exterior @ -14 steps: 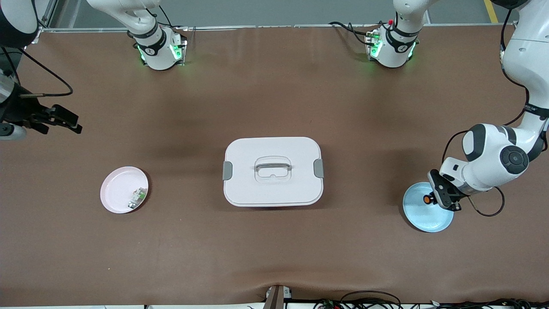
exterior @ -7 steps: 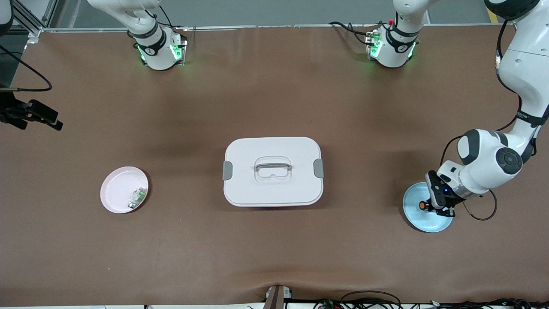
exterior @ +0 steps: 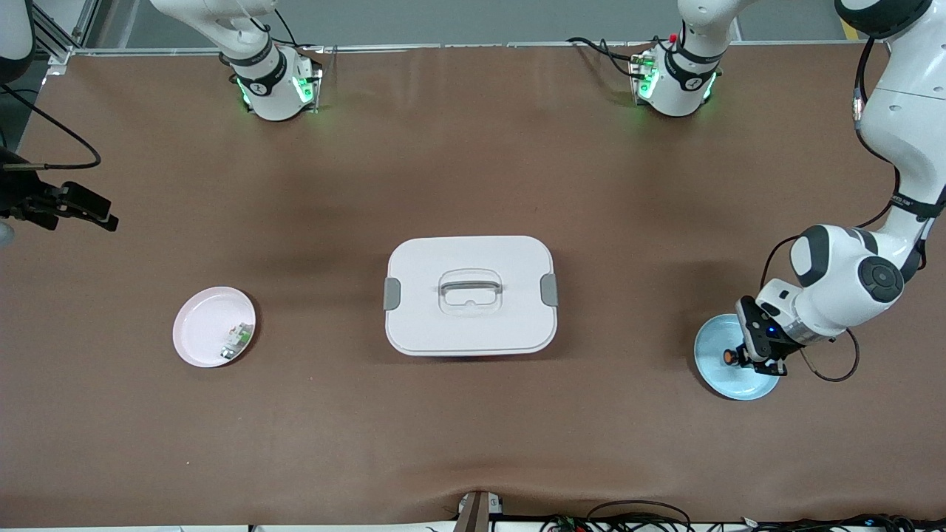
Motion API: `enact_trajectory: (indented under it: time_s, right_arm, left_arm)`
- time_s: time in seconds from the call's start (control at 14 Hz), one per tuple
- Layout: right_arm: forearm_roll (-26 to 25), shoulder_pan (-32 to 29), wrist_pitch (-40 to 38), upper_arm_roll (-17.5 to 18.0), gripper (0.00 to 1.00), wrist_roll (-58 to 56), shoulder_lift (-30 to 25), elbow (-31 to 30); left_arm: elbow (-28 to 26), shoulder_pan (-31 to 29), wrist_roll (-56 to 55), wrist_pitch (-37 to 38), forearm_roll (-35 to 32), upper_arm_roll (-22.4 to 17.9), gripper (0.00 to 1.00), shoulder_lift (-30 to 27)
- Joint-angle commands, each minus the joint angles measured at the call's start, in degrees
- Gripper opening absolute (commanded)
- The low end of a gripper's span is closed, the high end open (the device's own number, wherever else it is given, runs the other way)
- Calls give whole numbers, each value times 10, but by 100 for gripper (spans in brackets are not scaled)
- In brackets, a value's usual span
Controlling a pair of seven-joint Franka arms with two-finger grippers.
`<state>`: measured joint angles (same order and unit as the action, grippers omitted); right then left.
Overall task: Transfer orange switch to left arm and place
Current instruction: 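Lower the switch onto the blue plate and open the left gripper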
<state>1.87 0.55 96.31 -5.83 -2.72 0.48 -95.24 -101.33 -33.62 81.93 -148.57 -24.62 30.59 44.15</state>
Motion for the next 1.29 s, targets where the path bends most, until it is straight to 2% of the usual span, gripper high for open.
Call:
enact_trajectory:
  time_s: [0.0, 0.29, 0.64, 0.79, 1.0, 1.22]
  right_arm:
    - [-10, -10, -10, 6, 100, 1, 6, 30]
    - [-10, -15, -18, 6, 100, 1, 4, 52]
    - [-11, -15, -18, 6, 100, 0, 4, 63]
    - [-10, -15, -25, 6, 100, 0, 3, 66]
    - [-7, -16, -65, 6, 100, 0, 5, 83]
    - [-8, -15, -66, 6, 100, 1, 5, 83]
  left_arm:
    - [7, -10, 2, 5, 0, 5, 100, 5]
    - [16, -10, -46, 76, 13, 21, 100, -24]
    - [105, -10, -90, 216, 14, 58, 100, -32]
    - [131, -11, -113, 253, 37, 67, 100, -33]
    - [154, -20, -134, 278, 96, 65, 100, -63]
    - [191, -23, -198, 326, 125, 65, 100, -78]
